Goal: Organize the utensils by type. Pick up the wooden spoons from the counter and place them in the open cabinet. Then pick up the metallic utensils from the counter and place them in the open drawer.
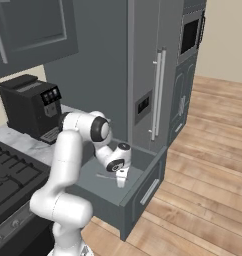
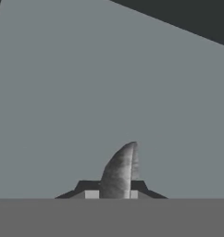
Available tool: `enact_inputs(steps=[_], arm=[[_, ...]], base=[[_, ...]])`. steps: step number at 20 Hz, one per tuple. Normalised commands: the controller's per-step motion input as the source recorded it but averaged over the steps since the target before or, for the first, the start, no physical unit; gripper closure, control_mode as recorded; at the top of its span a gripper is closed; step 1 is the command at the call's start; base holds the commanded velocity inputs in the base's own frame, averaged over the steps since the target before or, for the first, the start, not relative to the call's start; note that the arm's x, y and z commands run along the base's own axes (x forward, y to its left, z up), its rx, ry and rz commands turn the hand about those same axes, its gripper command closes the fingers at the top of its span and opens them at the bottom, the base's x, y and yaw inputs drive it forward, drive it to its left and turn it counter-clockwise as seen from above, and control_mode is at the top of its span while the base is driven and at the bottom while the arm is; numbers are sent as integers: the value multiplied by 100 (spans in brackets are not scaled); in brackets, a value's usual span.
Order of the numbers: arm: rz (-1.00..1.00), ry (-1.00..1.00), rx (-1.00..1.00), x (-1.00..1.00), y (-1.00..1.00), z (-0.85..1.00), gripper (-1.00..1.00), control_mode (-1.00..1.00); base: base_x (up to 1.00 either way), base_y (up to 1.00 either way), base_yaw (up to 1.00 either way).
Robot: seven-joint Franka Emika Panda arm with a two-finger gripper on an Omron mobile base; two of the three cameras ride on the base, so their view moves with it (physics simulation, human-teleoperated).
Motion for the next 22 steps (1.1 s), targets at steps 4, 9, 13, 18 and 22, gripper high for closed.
enact_inputs(steps=[4,9,13,18,22], arm=[[0,0,0,28,0,-22,-100,-100],[0,0,0,9,2,7,-100,-100],[0,0,0,0,0,21,-100,-100],[6,-2,1,-12,-1,66,-100,-100],[16,-8,2,-31,0,94,-100,-100]], base=[[0,0,0],[0,0,0],[0,0,0],[0,0,0],[0,0,0]])
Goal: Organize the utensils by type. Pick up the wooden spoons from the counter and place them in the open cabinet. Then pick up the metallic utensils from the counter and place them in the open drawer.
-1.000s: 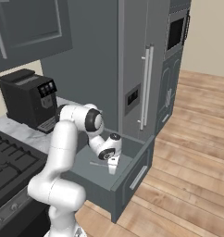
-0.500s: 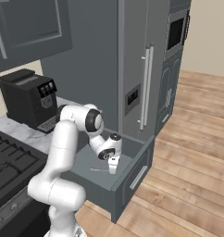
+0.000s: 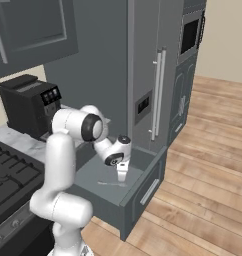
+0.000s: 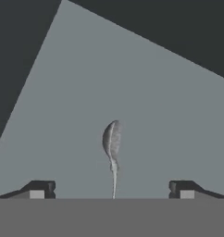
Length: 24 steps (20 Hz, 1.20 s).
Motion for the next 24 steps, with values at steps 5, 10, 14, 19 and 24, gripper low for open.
enact_inputs(steps=[5,10,14,19,24], arm=[[27,-6,0,-31,0,94,-100,-100],[24,-4,0,-23,0,95,-100,-100],[15,0,0,-14,3,96,-100,-100],[17,0,-8,-24,0,94,-100,-100],[15,2,-9,-34,0,88,-100,-100]], base=[[0,0,0],[0,0,0],[0,0,0],[0,0,0],[0,0,0]])
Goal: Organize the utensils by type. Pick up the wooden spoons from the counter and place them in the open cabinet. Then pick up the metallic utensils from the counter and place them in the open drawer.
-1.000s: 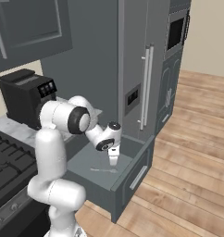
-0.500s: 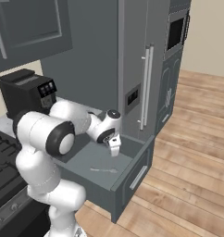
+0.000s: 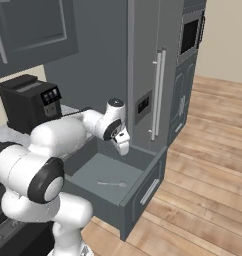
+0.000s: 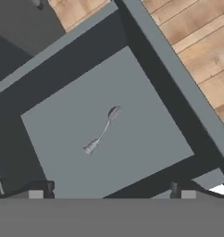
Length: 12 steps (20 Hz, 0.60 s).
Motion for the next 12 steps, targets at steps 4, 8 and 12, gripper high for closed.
enact_inputs(steps=[4,8,12], arm=[[31,0,-7,-60,0,67,-100,-100],[37,0,-8,-67,0,54,-100,-100],[26,0,-11,-62,13,35,-100,-100]], base=[[0,0,0],[0,0,0],[0,0,0]])
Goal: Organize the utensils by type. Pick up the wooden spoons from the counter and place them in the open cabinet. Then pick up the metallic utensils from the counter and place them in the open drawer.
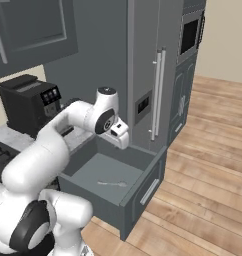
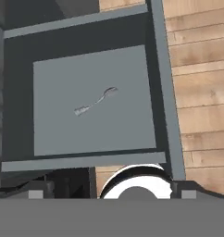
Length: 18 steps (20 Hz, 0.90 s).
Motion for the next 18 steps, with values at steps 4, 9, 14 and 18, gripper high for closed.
enact_inputs(steps=[4,9,14,18], arm=[[23,0,-10,-49,12,36,-100,-100],[15,0,-10,-43,13,30,-100,-100],[2,0,-3,-45,3,10,-100,-100],[0,-3,0,-20,0,0,-100,-100]], base=[[0,0,0],[0,0,0],[0,0,0],[0,0,0]])
